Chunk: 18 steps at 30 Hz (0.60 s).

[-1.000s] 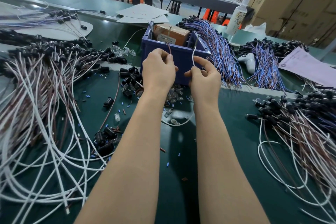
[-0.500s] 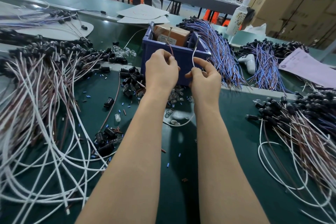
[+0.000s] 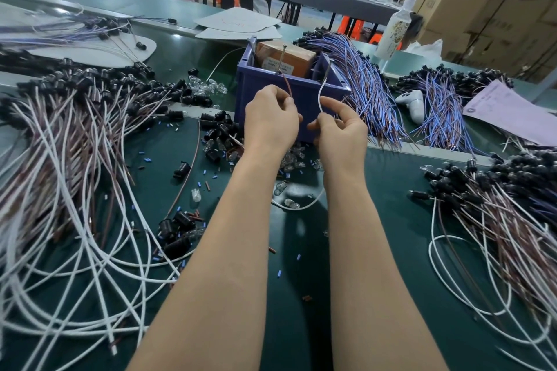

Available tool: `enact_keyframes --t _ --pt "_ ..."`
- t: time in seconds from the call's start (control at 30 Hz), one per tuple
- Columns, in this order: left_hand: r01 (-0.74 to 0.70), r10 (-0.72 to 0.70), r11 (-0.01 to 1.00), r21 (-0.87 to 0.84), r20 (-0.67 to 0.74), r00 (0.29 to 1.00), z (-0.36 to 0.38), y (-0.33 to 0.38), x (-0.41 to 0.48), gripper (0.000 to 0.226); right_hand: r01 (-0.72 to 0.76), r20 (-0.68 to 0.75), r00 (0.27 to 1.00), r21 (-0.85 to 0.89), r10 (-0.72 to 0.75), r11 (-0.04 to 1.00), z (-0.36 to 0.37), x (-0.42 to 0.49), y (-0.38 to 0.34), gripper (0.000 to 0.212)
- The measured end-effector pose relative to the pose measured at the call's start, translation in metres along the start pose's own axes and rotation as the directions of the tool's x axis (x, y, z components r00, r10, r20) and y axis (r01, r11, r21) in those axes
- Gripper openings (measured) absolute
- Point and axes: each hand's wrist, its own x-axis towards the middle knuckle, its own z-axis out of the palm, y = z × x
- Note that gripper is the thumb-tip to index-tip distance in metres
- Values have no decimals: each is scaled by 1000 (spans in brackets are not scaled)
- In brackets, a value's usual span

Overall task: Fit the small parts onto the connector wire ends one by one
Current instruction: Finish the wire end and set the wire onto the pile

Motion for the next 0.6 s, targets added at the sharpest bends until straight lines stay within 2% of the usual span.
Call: enact_keyframes --t 0.13,0.2,0.27,0.4,0.5,0.6 --pt "20 -40 989 146 134 990 -4 4 -3 15 -27 -61 998 -22 25 999 -4 3 0 16" --pt "33 -93 961 274 210 973 -8 5 -5 18 -57 -101 993 15 58 998 -9 6 0 29" --pt "84 -161 918 387 171 972 -18 0 -4 20 -109 -99 988 116 121 987 -15 6 -2 48" --pt "302 -323 819 487 -43 945 -51 -22 -1 27 -168 -18 984 264 179 950 -18 5 -10 59" --pt "359 -391 786 504 -45 919 -54 -31 -6 28 -149 94 987 259 128 954 -15 2 -17 56" --pt "363 -415 776 516 -17 910 -45 -34 -10 19 -127 306 949 149 76 981 -11 -1 -20 50"
